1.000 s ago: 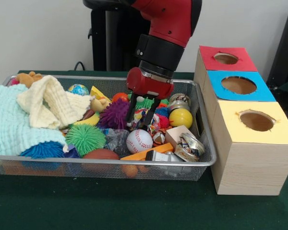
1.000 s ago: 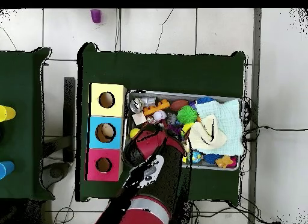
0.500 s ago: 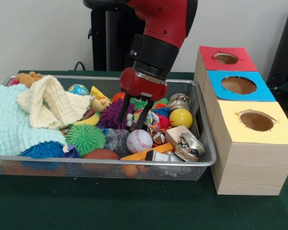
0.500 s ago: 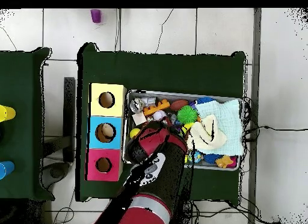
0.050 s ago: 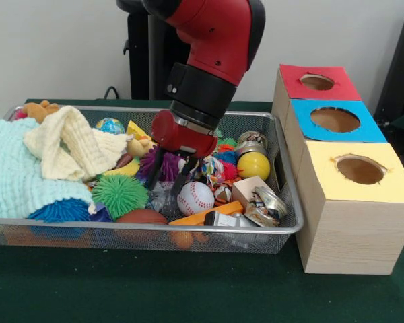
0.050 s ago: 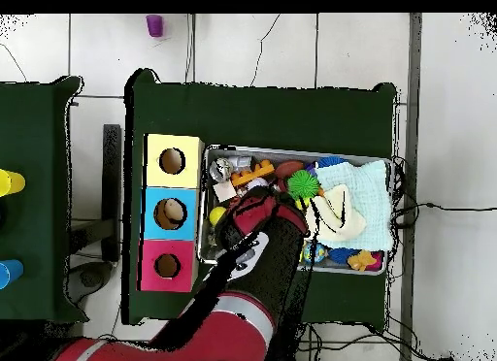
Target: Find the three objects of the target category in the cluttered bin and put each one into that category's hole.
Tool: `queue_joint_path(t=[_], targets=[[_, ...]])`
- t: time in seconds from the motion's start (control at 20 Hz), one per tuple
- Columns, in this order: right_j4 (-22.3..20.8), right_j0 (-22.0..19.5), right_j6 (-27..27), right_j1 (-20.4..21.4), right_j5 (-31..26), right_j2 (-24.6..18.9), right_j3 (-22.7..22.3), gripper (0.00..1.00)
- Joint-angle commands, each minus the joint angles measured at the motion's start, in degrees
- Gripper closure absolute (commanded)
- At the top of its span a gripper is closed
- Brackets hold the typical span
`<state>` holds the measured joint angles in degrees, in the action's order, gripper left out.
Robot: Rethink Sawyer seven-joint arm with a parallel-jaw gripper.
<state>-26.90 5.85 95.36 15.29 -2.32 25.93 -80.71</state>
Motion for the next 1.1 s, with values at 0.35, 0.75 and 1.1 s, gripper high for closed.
queue_joint_path(t=[0.35,0.75,1.1], targets=[[-1.71,-1.33,4.35,-7.51,4.1,-1.85,7.64,0.0],[-3.76,-8.15,-0.2,0.2,-2.55,-13.3,0.24,0.0],[-3.6,-12.36,-1.58,4.79,-7.52,-19.45,-5.17,0.0]])
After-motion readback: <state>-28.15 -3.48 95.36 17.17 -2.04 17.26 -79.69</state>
